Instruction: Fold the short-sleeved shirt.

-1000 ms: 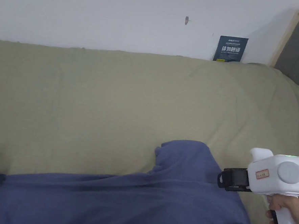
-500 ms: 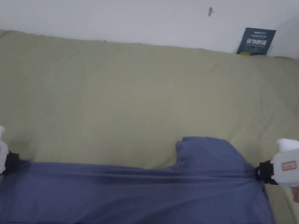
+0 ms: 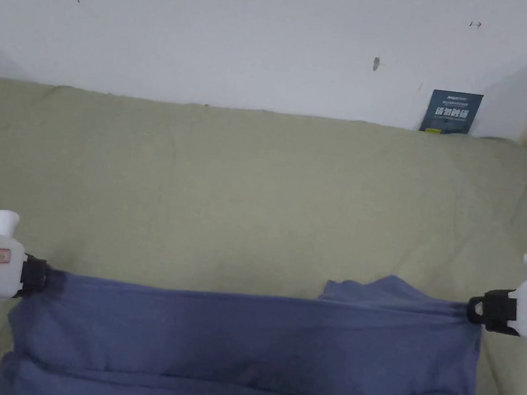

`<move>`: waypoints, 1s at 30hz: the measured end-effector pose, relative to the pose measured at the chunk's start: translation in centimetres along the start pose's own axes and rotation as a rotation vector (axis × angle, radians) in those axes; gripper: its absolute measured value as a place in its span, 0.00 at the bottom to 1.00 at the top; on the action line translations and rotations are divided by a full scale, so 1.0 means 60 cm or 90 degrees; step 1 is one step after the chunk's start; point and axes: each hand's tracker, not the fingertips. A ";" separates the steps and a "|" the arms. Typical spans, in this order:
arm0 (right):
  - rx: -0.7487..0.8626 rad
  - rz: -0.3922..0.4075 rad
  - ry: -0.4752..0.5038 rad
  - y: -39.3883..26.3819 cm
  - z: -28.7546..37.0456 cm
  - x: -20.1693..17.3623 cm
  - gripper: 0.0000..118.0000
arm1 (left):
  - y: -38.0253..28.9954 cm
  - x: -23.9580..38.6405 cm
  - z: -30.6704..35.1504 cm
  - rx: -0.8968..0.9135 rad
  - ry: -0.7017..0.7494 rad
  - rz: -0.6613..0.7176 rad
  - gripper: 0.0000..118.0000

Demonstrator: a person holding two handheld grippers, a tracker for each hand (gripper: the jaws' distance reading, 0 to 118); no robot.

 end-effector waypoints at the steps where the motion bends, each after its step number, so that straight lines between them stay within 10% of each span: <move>1: 0.005 -0.001 0.004 -0.009 0.013 0.000 0.03 | -0.008 -0.002 0.013 0.004 -0.001 0.000 0.00; 24: -0.047 -0.043 0.016 -0.329 0.106 0.029 0.03 | -0.297 -0.067 0.089 -0.013 -0.013 -0.006 0.00; 26: -0.055 -0.042 0.013 -0.329 0.098 0.028 0.04 | -0.302 -0.073 0.079 -0.020 -0.020 0.011 0.23; 27: -0.058 -0.042 0.013 -0.331 0.089 0.042 0.10 | -0.302 -0.075 0.076 -0.029 -0.016 0.016 0.60; 28: -0.056 -0.045 0.005 -0.331 0.088 0.043 0.43 | -0.303 -0.078 0.074 -0.042 0.001 0.013 0.99; 30: -0.071 -0.046 -0.065 -0.323 0.091 0.039 1.00 | -0.305 -0.086 0.080 -0.055 0.041 0.023 0.96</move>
